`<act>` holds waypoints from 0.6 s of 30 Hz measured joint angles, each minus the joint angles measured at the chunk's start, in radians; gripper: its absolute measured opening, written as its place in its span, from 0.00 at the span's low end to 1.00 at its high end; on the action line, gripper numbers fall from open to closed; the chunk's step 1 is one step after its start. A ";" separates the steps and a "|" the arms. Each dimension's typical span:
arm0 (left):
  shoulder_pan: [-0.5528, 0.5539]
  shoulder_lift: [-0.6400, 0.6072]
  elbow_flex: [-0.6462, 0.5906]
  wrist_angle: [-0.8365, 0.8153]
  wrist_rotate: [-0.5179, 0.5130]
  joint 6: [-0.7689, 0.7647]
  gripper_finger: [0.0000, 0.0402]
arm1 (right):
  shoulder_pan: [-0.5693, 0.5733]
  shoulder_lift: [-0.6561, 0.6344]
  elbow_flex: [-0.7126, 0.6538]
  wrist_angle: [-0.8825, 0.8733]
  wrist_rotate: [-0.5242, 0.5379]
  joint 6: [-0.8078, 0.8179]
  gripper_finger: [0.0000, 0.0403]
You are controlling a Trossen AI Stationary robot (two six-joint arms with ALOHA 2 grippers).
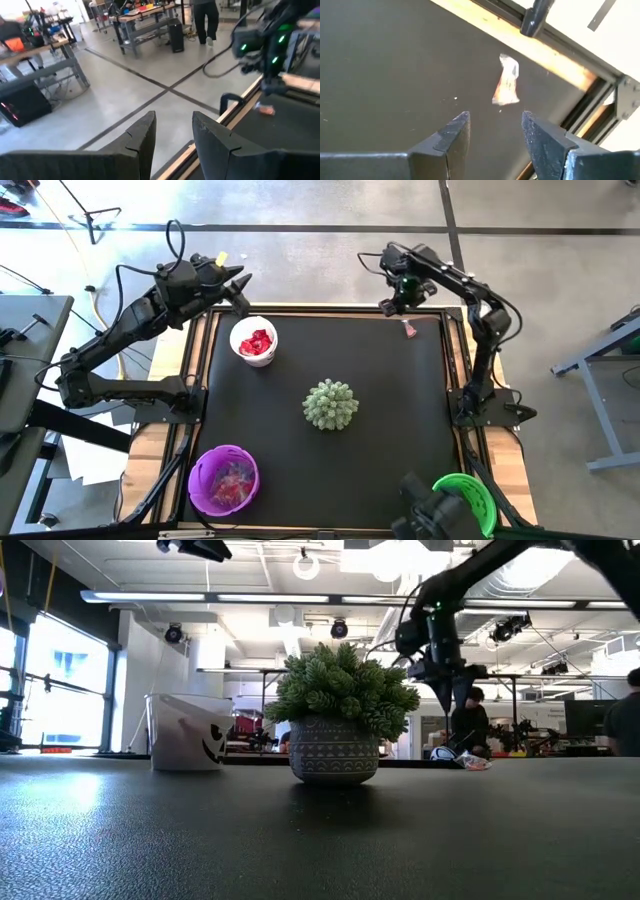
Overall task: Organize candy in baskets
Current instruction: Adjust the green bucket on the table
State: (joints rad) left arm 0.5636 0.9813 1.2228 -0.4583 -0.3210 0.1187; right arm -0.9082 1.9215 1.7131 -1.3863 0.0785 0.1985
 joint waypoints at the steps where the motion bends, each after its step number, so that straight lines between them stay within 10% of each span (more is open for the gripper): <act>1: 0.000 0.000 0.000 0.001 0.002 -0.020 0.28 | -0.006 0.020 0.015 -0.010 0.000 -0.025 0.44; 18: -0.001 0.000 0.000 -0.001 0.001 -0.144 0.28 | -0.025 0.143 0.112 -0.095 0.112 -0.173 0.44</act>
State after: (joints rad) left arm 0.5625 0.9813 1.2228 -0.4591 -0.3199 -0.0251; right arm -0.9332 2.0644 1.8252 -1.4814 0.1909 0.0260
